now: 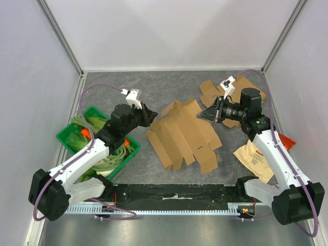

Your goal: Fold the paper box

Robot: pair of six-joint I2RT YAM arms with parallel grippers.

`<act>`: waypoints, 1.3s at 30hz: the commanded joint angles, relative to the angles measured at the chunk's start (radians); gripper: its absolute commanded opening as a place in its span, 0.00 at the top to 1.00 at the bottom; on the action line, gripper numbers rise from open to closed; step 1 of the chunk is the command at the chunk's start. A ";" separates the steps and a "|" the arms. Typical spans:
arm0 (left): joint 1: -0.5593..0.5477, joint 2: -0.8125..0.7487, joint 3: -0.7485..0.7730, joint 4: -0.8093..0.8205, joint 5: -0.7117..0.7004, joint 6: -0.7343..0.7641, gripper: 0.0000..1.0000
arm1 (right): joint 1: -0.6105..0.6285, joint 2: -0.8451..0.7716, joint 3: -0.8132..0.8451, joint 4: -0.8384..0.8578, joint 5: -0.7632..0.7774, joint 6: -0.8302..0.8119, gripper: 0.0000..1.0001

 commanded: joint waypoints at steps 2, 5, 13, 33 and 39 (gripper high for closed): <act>-0.012 0.039 -0.019 0.204 0.097 -0.093 0.87 | -0.007 -0.002 0.016 0.005 -0.027 0.008 1.00; -0.026 0.071 -0.046 0.242 0.134 -0.130 0.88 | -0.006 -0.003 0.015 0.003 -0.027 0.010 1.00; -0.084 0.125 -0.151 0.385 0.171 -0.204 0.89 | -0.007 -0.020 0.010 0.013 -0.033 0.020 1.00; -0.135 -0.122 -0.136 0.078 0.102 0.083 0.23 | 0.002 0.006 0.021 -0.316 0.243 -0.339 1.00; -0.236 0.131 -0.001 0.150 -0.010 0.215 0.21 | 0.010 0.046 0.041 -0.317 0.245 -0.354 1.00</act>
